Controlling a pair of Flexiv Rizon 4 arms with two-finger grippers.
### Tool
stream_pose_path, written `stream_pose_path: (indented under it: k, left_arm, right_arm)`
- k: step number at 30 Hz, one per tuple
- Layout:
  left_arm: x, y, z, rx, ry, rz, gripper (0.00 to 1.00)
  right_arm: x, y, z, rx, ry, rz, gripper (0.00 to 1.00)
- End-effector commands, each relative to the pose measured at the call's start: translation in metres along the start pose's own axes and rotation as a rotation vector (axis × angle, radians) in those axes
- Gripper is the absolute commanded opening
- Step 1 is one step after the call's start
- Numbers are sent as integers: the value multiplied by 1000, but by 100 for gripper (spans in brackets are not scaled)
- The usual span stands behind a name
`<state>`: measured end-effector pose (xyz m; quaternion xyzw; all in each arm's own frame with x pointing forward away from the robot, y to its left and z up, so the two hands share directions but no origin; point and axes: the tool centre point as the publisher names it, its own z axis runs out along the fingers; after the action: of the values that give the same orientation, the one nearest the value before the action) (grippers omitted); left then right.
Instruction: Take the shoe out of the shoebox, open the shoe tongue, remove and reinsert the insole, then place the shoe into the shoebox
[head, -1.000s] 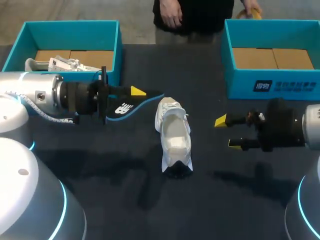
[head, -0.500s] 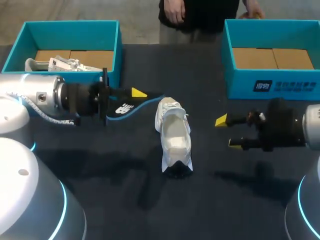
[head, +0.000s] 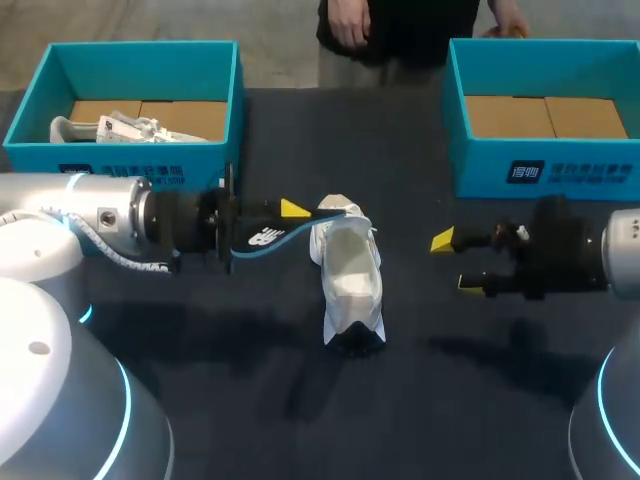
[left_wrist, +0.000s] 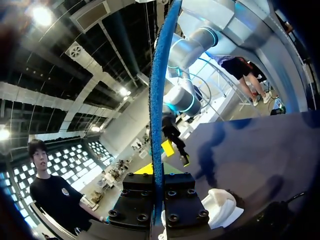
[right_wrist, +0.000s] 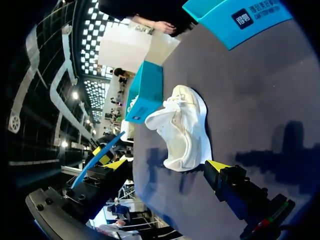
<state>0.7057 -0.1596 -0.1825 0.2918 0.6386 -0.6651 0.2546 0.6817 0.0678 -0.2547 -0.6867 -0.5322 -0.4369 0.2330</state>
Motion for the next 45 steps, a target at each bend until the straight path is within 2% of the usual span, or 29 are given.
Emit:
stream_pose_path:
  k: [1, 7, 19, 27, 36, 45]
  left_arm:
    - [9, -1, -1, -8, -11, -8, 0]
    - [11, 1, 0, -9, -20, -21, 0]
    - [14, 10, 8, -5, -30, -46, 0]
    - [20, 12, 17, -2, -37, -86, 0]
    - [36, 15, 6, -27, -37, -137, 0]
    - [44, 23, 10, -34, -37, -151, 0]
  right_arm:
    - [-2, 0, 23, -32, 0, -3, 100]
    - [2, -2, 35, -39, 7, -35, 100]
    - [9, -20, 56, 40, 1, -63, 100]
    - [9, -22, 56, 39, -7, -65, 100]
    - [9, -22, 56, 39, -7, -65, 100]
    - [6, -22, 52, 42, -16, -74, 100]
